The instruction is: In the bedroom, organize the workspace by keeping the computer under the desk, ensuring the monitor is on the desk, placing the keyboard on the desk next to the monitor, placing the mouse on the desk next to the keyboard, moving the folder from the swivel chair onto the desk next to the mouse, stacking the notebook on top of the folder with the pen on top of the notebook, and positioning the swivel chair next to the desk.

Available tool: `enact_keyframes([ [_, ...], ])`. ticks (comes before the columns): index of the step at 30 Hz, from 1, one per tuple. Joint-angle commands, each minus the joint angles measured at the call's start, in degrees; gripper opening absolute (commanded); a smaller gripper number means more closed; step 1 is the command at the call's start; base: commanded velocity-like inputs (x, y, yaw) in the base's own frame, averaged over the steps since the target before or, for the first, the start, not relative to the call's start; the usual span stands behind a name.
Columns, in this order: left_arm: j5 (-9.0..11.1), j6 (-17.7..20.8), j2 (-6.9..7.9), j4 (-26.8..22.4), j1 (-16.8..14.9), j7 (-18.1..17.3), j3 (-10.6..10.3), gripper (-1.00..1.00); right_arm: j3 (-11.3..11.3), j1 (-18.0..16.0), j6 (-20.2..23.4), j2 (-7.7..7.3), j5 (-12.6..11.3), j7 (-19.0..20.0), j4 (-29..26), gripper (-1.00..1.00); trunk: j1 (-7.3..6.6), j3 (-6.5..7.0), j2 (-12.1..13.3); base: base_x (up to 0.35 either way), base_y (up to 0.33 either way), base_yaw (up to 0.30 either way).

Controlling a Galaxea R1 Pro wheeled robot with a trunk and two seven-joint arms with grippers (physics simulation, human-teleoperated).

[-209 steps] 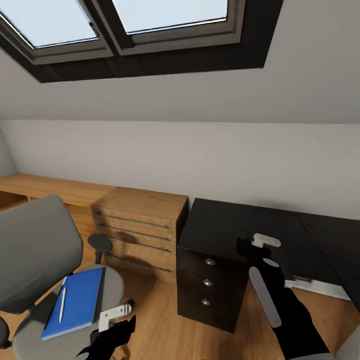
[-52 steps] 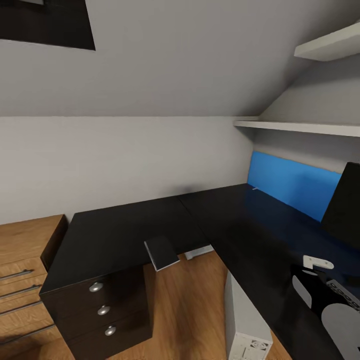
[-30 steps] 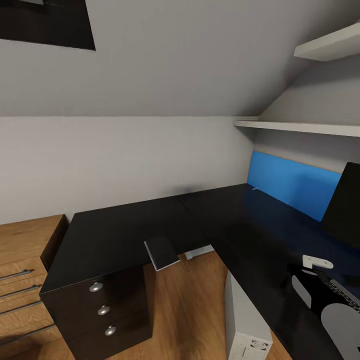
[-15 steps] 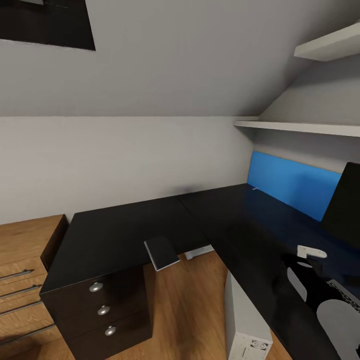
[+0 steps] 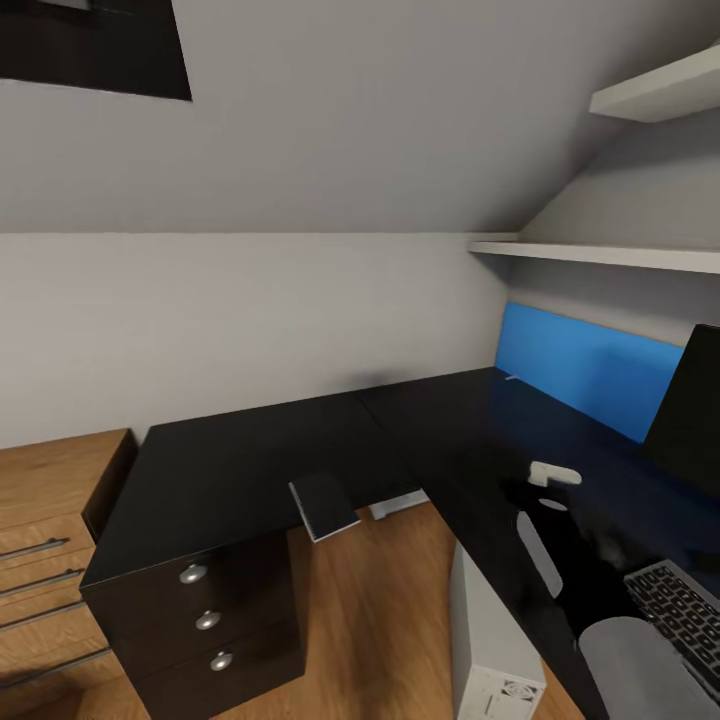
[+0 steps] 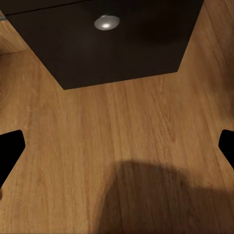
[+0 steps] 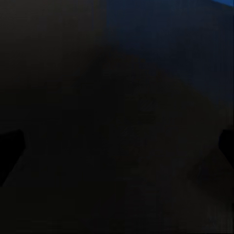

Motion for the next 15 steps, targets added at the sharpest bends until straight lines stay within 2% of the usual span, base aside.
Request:
enact_keyframes([
  [1, 0.6, -0.2, 0.05, -0.1, 0.0, 0.3, -0.3, 1.0, 0.2, 0.3, 0.6, 0.95, -0.2, -0.6, -0.7, 1.0, 0.0, -0.05, 0.0, 0.0, 0.0, 0.111],
  [7, 0.7, -0.2, 0.06, -0.1, 0.0, 0.3, -0.3, 1.0, 0.4, 1.5, 1.5, 5.36, 0.1, -4.0, -2.4, 1.0, 0.0, -0.05, 0.0, 0.0, 0.0, 0.198],
  [12, 0.7, -0.3, 0.05, -0.1, 0.0, 0.3, -0.2, 1.0, 0.9, 1.8, 1.7, 6.95, 0.2, -5.9, -2.4, 1.0, 0.0, -0.05, 0.0, 0.0, 0.0, 0.26],
  [13, 0.7, -0.3, 0.05, -0.1, 0.0, 0.3, -0.2, 1.0, 3.4, 2.3, 1.7, 8.38, 0.2, -6.6, -1.8, 1.0, 0.0, -0.05, 0.0, 0.0, 0.0, 0.275],
  [15, 0.7, -0.3, 0.05, -0.1, 0.0, 0.3, -0.2, 1.0, 6.1, 2.4, 1.7, 8.9, 0.2, -6.8, -1.4, 1.0, 0.0, -0.06, 0.0, 0.0, 0.0, 0.276],
])
